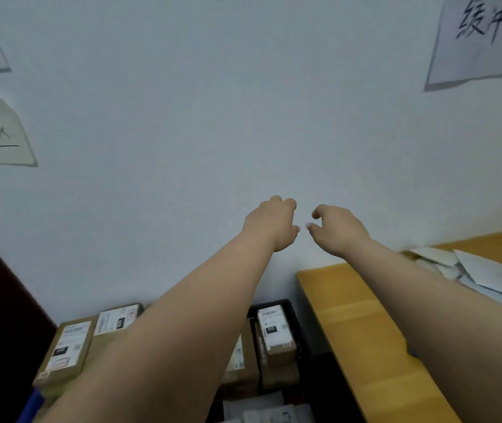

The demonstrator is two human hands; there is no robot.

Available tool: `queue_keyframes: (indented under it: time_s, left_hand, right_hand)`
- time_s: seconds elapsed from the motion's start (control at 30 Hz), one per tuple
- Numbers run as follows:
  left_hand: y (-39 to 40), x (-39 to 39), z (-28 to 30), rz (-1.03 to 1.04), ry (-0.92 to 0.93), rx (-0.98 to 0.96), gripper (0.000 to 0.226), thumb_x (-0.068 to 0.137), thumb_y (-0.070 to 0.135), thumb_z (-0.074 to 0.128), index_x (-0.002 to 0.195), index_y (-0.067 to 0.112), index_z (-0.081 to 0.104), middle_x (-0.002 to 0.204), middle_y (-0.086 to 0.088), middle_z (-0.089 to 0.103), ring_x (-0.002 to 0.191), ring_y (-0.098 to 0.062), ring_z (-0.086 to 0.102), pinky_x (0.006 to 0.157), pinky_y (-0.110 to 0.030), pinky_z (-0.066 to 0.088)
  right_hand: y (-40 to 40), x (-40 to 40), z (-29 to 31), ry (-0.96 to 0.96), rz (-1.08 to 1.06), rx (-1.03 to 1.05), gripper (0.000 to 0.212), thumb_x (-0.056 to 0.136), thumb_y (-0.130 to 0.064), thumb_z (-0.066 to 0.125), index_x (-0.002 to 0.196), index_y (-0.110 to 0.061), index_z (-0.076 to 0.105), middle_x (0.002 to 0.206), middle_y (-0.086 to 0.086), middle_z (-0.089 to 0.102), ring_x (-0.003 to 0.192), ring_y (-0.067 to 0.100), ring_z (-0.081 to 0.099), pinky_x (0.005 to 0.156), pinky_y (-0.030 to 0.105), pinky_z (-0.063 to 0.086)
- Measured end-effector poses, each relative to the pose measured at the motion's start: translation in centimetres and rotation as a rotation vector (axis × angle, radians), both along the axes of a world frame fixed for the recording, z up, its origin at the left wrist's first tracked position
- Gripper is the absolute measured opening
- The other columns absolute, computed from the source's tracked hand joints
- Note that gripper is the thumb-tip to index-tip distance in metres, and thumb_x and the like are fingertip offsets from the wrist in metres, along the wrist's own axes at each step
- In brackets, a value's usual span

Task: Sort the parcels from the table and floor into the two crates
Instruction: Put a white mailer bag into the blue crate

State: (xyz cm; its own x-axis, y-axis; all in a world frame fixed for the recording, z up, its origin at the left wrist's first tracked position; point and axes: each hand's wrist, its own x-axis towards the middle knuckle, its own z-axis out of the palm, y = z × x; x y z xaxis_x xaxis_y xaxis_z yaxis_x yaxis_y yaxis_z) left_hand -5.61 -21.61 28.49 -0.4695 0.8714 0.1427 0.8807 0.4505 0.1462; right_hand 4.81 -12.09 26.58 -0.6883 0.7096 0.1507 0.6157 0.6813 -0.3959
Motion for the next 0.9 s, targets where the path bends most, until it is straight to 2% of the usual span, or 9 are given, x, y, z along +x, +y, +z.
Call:
queue_keyframes:
  time_s: [0.27,0.43,0.53,0.67,0.8,0.9]
  left_hand:
    - [9.8,8.2,-5.2,-0.151,-0.105,-0.023,0.053,0.097,0.035,0.053,0.142,0.014,0.036,0.137,-0.010,0.043,0.122,-0.030,0.047,0.092,-0.041,0.047]
    - [17.4,14.0,-8.9,-0.184,-0.172,-0.066,0.059,0.094,0.035,0.058,0.143,0.013,0.033,0.137,-0.011,0.042,0.123,-0.031,0.046,0.093,-0.043,0.047]
    - [22.0,17.7,-11.3,-0.214,-0.200,-0.077,0.062,0.093,0.033,0.060,0.144,0.012,0.031,0.138,-0.012,0.041,0.122,-0.030,0.045,0.092,-0.039,0.045]
    - [27.3,21.8,-14.8,-0.270,-0.216,-0.137,0.070,0.092,0.037,0.060,0.148,0.013,0.025,0.147,-0.012,0.033,0.130,-0.032,0.036,0.099,-0.039,0.040]
    - [31.4,23.4,-17.9,-0.282,-0.227,-0.218,0.073,0.094,0.039,0.057,0.152,0.017,0.019,0.154,-0.008,0.027,0.137,-0.031,0.029,0.104,-0.044,0.041]
    - [34.0,23.1,-19.6,-0.243,-0.242,-0.247,0.074,0.095,0.039,0.055,0.152,0.014,0.017,0.152,-0.009,0.029,0.136,-0.031,0.031,0.105,-0.044,0.039]
  right_hand:
    - [8.4,9.0,-5.4,-0.051,-0.149,-0.041,0.043,0.099,-0.034,0.048,0.135,-0.010,0.048,0.131,0.010,0.056,0.119,0.029,0.053,0.090,0.037,0.046]
    - [15.8,15.4,-9.2,-0.137,-0.211,-0.079,0.041,0.097,-0.033,0.050,0.130,-0.009,0.050,0.128,0.014,0.057,0.117,0.032,0.054,0.089,0.039,0.048]
    - [20.6,19.5,-11.6,-0.176,-0.257,-0.122,0.041,0.098,-0.034,0.049,0.129,-0.007,0.049,0.129,0.015,0.056,0.118,0.033,0.051,0.088,0.039,0.045]
    - [25.9,23.9,-15.8,-0.274,-0.281,-0.219,0.044,0.099,-0.035,0.046,0.134,-0.008,0.043,0.133,0.016,0.050,0.122,0.035,0.046,0.092,0.039,0.042]
    - [30.2,26.3,-19.4,-0.308,-0.303,-0.302,0.049,0.099,-0.033,0.048,0.138,-0.005,0.038,0.141,0.018,0.043,0.129,0.036,0.040,0.102,0.041,0.037]
    - [33.5,27.0,-21.3,-0.288,-0.349,-0.343,0.047,0.098,-0.031,0.047,0.134,-0.002,0.038,0.139,0.020,0.042,0.128,0.037,0.037,0.098,0.041,0.037]
